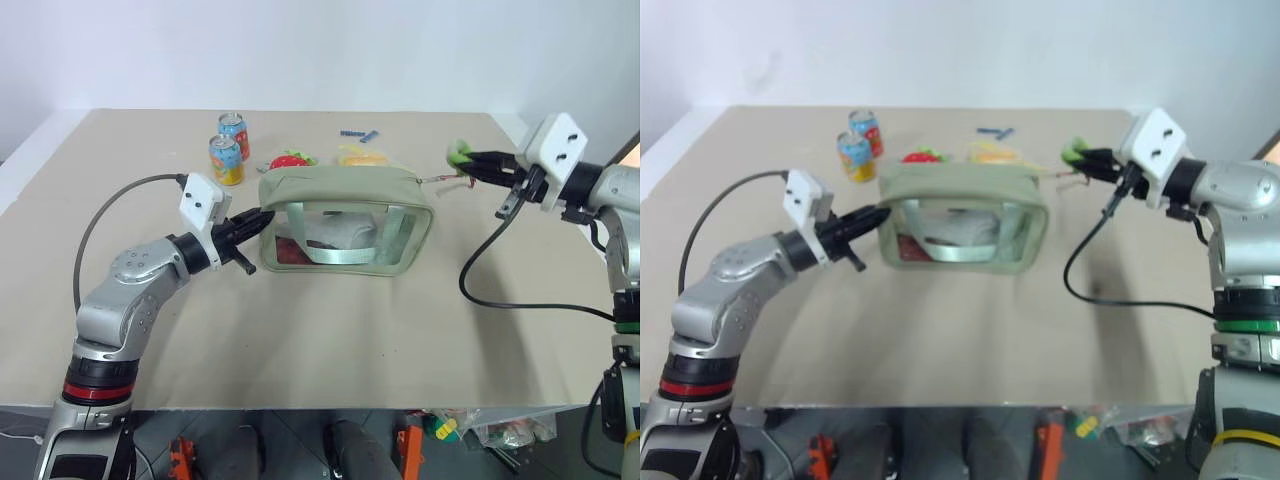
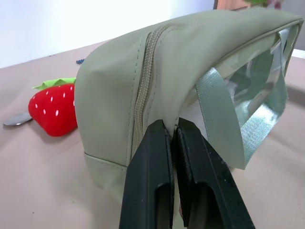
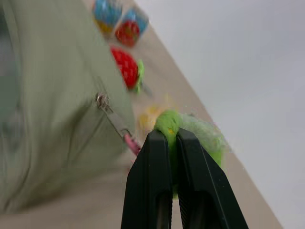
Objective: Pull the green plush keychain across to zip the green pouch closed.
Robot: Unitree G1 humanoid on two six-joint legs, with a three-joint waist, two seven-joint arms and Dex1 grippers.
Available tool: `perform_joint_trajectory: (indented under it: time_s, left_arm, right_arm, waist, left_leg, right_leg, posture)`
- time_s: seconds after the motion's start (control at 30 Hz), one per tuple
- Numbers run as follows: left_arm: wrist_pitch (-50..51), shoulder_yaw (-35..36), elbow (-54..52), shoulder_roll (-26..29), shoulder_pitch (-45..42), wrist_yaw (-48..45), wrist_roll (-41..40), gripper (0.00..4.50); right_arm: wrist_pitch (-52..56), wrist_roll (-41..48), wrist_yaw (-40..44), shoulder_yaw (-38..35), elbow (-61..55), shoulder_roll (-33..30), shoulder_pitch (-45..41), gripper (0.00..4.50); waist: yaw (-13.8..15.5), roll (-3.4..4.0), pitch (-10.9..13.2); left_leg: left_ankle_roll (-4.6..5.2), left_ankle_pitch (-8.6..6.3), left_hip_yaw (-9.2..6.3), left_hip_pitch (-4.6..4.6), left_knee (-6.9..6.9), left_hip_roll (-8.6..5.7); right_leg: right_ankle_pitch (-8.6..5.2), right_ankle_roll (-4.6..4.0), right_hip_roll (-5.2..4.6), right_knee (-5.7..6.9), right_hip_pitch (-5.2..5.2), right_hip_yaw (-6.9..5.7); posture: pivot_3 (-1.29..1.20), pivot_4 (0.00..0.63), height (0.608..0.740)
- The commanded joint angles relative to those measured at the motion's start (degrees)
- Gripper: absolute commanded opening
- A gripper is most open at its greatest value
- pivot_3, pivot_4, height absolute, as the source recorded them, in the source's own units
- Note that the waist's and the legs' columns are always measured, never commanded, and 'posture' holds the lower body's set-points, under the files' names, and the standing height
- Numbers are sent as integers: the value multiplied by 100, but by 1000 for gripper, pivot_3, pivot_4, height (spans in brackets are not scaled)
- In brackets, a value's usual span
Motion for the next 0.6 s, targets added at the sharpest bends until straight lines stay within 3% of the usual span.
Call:
perform_joint_trajectory:
  time_s: [0.03, 0.33, 0.6]
  left_arm:
    - [-49, 99, -194, 37, 5, 107, 73, 0]
    - [-73, 57, -167, 22, -64, 141, 140, 0]
    - [-85, 21, -150, -51, -119, 153, 206, 0]
  right_arm:
    - [113, -124, -309, -220, -372, -154, 353, 77]
    - [1012, -243, -1080, 90, -1402, 535, 1263, 77]
    - [1056, -497, -1369, 416, -1316, 963, 1582, 77]
  waist:
    - [1, 1, 0]
    - [-3, 0, 0]
    - [-4, 0, -1]
  left_leg:
    - [5, 3, 2, 2, 0, 0]
    - [7, 13, 18, 8, 4, -3]
    - [8, 15, 28, 9, 4, -4]
  right_leg:
    - [3, 3, 1, 0, 1, 3]
    - [20, 23, 4, 0, 1, 29]
    - [23, 28, 4, -1, 0, 40]
  posture:
    - [0, 150, 740]
    - [0, 150, 740]
    - [0, 150, 740]
